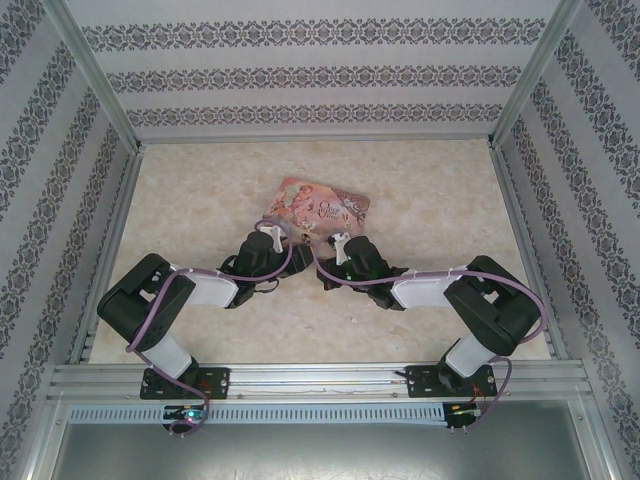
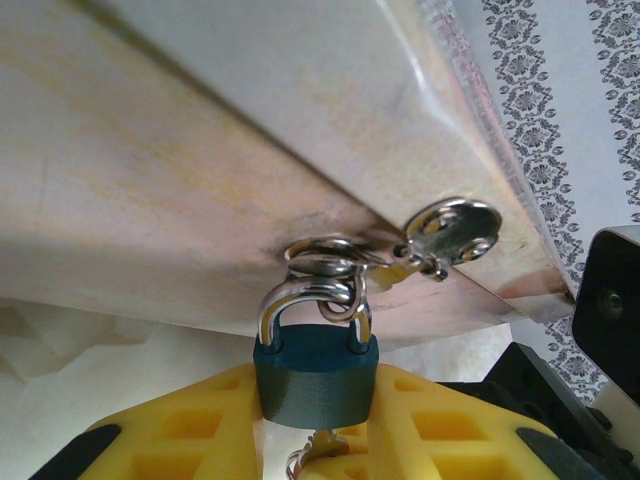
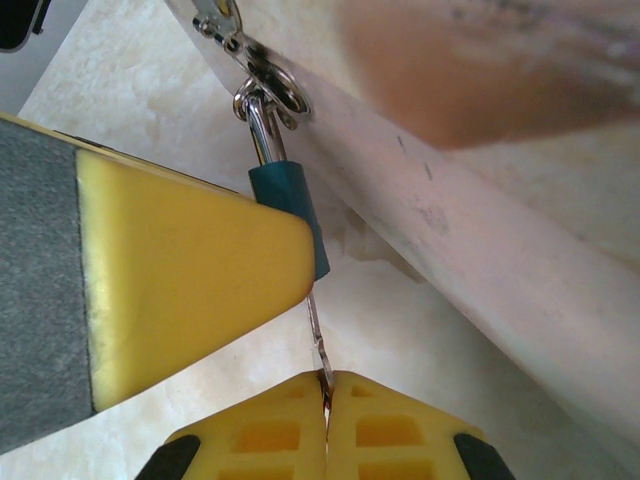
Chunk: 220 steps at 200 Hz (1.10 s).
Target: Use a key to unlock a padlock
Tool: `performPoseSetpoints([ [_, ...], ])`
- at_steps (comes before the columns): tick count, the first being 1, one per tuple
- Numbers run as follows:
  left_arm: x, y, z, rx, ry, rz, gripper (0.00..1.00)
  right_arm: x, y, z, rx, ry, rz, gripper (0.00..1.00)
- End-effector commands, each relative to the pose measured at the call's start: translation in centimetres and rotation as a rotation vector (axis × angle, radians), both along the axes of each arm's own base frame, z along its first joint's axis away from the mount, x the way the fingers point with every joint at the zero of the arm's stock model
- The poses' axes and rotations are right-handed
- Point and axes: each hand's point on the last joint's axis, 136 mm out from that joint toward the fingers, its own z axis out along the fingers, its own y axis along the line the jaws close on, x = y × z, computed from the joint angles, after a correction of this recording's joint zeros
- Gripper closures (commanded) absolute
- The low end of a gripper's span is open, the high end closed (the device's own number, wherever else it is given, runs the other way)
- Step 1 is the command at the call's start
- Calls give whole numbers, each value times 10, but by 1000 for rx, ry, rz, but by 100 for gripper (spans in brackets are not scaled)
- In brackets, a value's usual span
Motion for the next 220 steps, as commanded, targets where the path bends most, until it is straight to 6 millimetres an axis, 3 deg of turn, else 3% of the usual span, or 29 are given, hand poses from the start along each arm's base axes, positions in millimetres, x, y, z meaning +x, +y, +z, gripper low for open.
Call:
performPoseSetpoints([
  [1,-16,-24,9,-64,3,-115,71,27,18,58,152,-157,-24,100],
  [37,-17,-24,9,-60,5,-118,71,34,5,51,94,-188,-29,100],
  [104,-19,-29,10,-55,7,-128,71,35,8,55,45,-266,18,100],
  [144,-19,-33,11,-54,7,-133,71,32,14,69,152,-214,10,100],
  [183,-20,-37,12,-54,6,-140,71,26,16,61,209,-114,-9,100],
  [220,-19,-39,8,-51,12,-140,71,24,7,63,199,-129,-31,100],
])
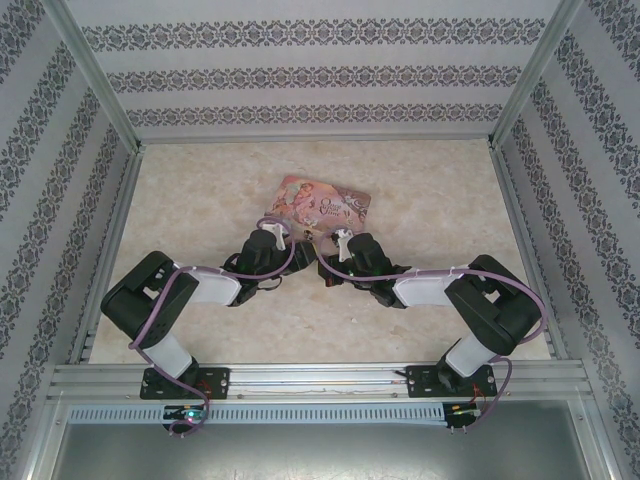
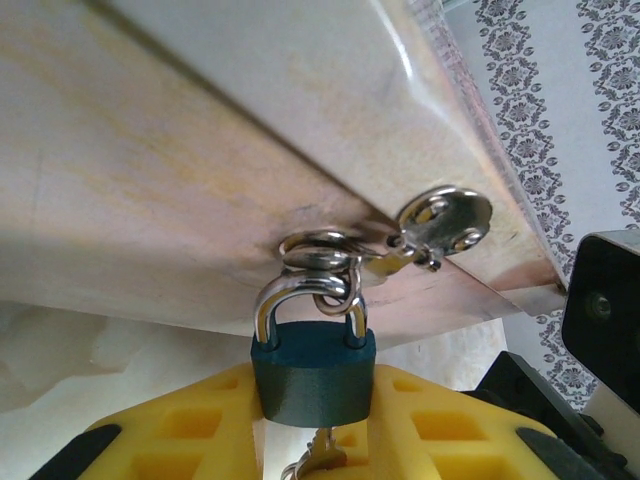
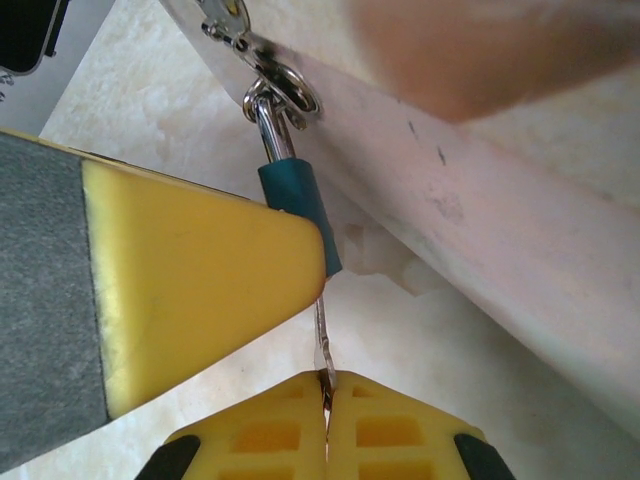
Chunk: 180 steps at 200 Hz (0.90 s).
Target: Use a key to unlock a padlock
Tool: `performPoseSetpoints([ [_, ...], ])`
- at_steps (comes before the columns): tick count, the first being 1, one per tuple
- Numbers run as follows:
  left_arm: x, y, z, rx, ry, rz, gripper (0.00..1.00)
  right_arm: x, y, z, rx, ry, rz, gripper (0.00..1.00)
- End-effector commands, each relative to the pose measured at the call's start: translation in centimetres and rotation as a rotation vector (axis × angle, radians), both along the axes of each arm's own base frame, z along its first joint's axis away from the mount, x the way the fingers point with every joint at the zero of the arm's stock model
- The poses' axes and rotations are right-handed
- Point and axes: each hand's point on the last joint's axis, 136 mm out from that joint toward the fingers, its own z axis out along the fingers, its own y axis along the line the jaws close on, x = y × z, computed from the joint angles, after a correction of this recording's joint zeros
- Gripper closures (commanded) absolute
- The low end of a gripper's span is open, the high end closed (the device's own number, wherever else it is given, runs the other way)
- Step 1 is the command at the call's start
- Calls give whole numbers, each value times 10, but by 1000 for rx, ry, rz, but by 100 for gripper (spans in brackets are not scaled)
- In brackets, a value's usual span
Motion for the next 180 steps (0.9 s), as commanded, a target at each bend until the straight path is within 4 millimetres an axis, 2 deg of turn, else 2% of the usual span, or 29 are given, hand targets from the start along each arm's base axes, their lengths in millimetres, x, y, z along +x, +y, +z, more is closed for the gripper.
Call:
performPoseSetpoints([
  [1,-26,-33,6,-43,18,-151,71,19,10,59,153,-156,-21,100],
  [43,-26,-34,4,-44,20,-152,71,19,3,65,146,-176,-29,100],
  [125,-29,-37,3,-41,25,-158,71,36,-1,73,128,-213,-23,100],
  [180,-27,-37,-1,-31,29,-155,71,28,-3,72,109,-173,-10,100],
])
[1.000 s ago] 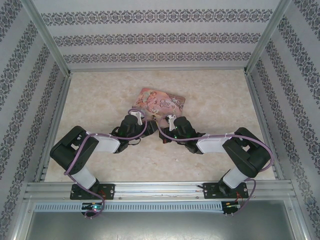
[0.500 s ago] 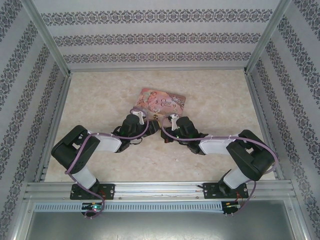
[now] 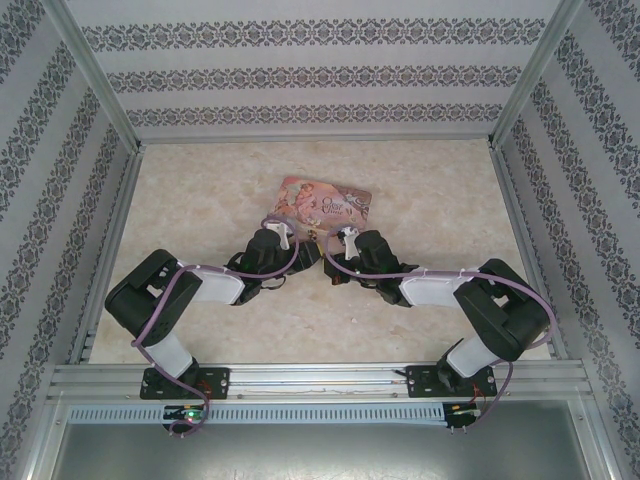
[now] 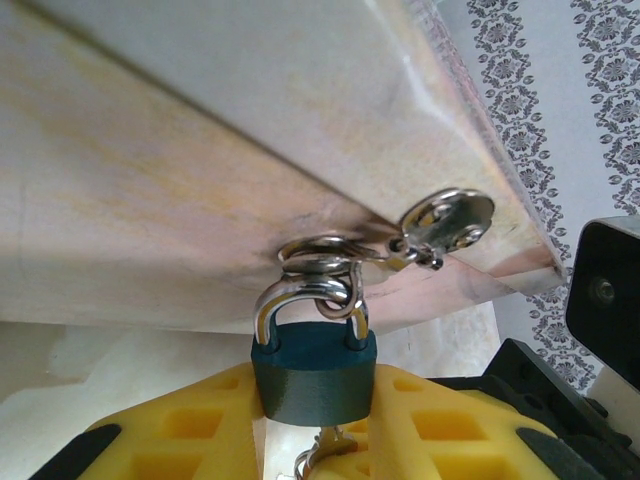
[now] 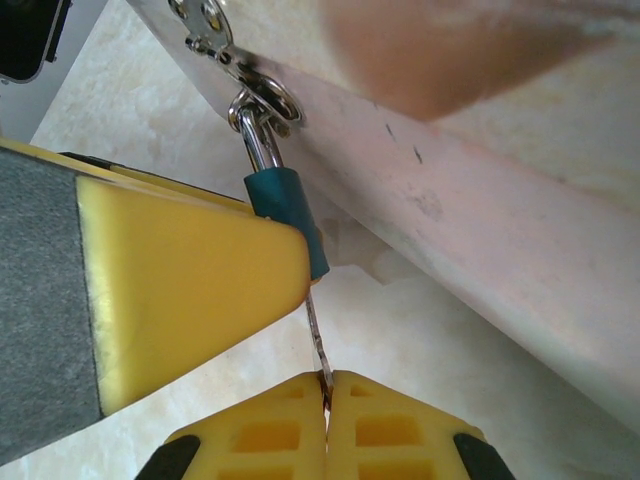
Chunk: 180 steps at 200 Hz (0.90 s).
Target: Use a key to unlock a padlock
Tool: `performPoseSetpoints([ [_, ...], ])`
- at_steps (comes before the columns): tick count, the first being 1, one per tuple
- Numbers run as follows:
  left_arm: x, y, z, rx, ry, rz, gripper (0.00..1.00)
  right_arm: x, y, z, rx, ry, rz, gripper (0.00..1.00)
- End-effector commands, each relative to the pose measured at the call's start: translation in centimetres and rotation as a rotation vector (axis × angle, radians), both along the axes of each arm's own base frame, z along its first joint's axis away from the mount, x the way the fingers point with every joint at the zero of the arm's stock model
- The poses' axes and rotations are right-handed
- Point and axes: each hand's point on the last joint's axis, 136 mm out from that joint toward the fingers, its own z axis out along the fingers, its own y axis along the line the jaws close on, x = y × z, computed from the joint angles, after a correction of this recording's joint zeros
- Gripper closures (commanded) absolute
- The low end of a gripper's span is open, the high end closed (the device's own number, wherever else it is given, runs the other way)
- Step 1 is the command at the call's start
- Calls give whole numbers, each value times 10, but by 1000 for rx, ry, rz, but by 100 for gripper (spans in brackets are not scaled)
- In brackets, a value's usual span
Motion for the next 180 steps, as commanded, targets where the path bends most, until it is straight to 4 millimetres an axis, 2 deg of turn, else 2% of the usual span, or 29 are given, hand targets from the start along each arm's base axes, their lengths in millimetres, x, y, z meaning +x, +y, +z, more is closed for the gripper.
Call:
performPoseSetpoints([
  [1,-28,-27,-2,-24,30,-140,71,26,12,68,123,-178,-11,100],
  [63,-26,-29,0,-28,25,-144,71,21,14,66,122,-150,4,100],
  [132,-28,-32,3,-43,28,-151,71,30,23,73,123,-188,15,100],
  [180,-29,-34,6,-54,27,-156,71,38,20,76,93,-244,10,100],
])
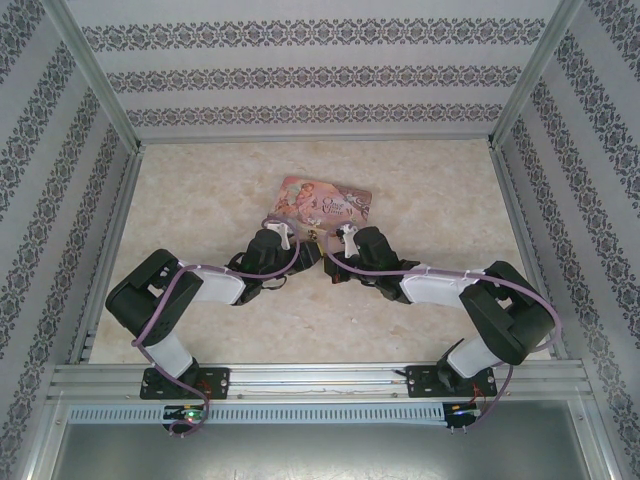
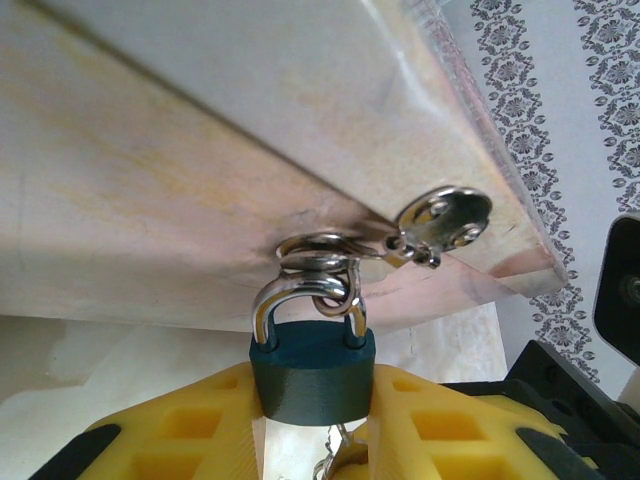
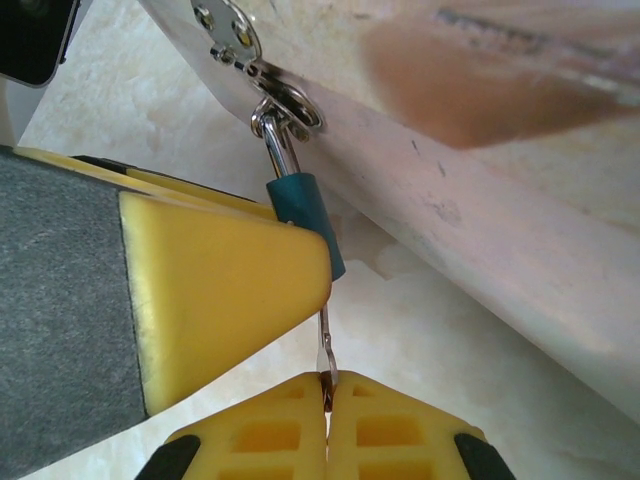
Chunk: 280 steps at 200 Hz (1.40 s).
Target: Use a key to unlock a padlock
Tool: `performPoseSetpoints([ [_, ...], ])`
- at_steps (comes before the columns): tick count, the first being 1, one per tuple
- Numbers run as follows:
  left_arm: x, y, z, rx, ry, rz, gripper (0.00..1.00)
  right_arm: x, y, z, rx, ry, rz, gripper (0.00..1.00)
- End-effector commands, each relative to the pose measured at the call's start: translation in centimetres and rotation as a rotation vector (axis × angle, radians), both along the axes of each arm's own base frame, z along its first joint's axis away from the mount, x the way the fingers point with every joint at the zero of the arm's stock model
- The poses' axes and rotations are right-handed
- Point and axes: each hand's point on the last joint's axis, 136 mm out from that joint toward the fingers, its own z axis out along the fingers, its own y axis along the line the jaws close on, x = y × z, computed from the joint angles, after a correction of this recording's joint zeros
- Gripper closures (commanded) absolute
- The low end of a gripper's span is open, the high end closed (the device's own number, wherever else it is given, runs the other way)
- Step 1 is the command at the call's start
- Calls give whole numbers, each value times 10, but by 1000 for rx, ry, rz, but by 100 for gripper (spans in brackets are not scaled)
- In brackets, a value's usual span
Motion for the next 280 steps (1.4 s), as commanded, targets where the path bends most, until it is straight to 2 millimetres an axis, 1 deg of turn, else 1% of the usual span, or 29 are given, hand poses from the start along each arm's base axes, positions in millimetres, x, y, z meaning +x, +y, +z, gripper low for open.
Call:
performPoseSetpoints([
  [1,-29,-32,6,-57,27,-163,71,38,20,71,121,-257,-3,100],
  [33,-29,-32,8,-58,23,-161,71,40,22,78,119,-298,29,100],
  [59,-28,-33,9,-59,21,-159,71,38,15,68,76,-290,23,100],
  [77,-27,-33,8,-58,21,-159,71,35,11,63,78,-274,12,100],
  [151,-24,-36,7,-64,25,-161,71,25,8,58,94,-224,6,100],
  [182,-23,-37,11,-70,17,-160,71,20,6,53,89,-206,-4,100],
  [203,-23,-39,13,-79,20,-166,71,24,4,58,96,-234,-21,100],
  [246,-25,-39,9,-78,30,-167,71,35,14,71,116,-262,-5,100],
  [280,-24,-41,8,-85,34,-172,71,39,18,82,134,-286,0,100],
])
